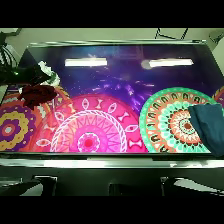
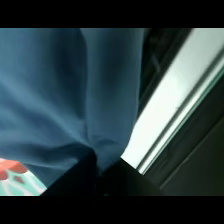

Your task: Fold the clothes and pants, and hang the long-sleeved shirts on hangers.

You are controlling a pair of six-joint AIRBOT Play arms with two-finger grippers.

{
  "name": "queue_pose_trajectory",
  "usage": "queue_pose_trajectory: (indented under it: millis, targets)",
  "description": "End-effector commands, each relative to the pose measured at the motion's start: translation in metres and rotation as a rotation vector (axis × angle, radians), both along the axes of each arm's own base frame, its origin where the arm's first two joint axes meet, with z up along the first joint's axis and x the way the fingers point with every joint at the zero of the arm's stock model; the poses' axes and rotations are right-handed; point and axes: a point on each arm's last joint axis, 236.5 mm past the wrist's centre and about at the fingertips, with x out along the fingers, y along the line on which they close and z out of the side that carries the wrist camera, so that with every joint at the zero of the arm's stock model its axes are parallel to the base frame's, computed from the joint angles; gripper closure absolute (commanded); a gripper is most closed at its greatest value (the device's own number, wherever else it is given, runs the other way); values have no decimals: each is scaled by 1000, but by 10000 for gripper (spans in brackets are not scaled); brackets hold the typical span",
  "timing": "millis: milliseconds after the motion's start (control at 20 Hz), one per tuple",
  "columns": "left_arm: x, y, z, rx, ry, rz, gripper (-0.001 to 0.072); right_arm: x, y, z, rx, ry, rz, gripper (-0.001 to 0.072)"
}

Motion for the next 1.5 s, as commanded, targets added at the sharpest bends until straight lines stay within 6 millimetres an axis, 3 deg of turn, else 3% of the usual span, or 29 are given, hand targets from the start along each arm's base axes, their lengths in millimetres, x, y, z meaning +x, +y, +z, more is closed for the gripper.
queue_pose_trajectory:
  millis: [0,100,150,200,250,350,450,550,600,650,700,750,800,850,950,1000,1100,1200,1450]
  targets:
    - [0,0,0,1,0,0,690,-21,0,-14,-55,59,17,675]
    - [0,0,0,1,0,0,690,-22,1,-14,-52,61,13,674]
    - [0,0,0,4,-2,-3,690,-22,1,-14,-51,62,2,621]
    - [0,0,0,5,-3,-5,690,-22,2,-13,-48,64,-3,377]
    - [0,0,0,5,-3,-4,690,-22,1,-9,-44,65,1,63]
    - [1,0,2,2,-10,-3,690,-12,-16,22,-88,38,21,18]
    - [8,-1,19,-12,-66,8,690,30,-56,85,-239,-126,33,18]
    - [31,7,55,-3,-219,54,691,103,-94,191,-506,-413,77,23]
    - [43,15,69,42,-288,86,693,140,-94,242,-622,-535,132,23]
    - [52,24,69,124,-305,109,693,175,-79,283,-702,-639,204,24]
    - [58,39,55,229,-271,148,693,209,-48,311,-730,-721,290,24]
    - [60,57,32,343,-200,191,692,237,-11,318,-706,-765,373,24]
    - [57,69,5,424,-105,212,691,260,35,304,-628,-759,480,23]
    - [47,73,-28,464,21,197,635,271,83,273,-501,-697,575,23]
    - [4,56,-97,437,346,89,-13,264,168,204,-218,-537,759,41]
    - [-24,43,-126,430,483,-32,-2,249,205,171,-92,-448,841,42]
    - [-40,29,-150,405,495,-78,-1,226,246,129,9,-347,918,42]
    - [-36,22,-155,383,379,-28,0,227,257,112,-47,-359,955,39]
    - [-39,19,-158,377,361,-31,-5,224,260,110,-45,-360,978,22]
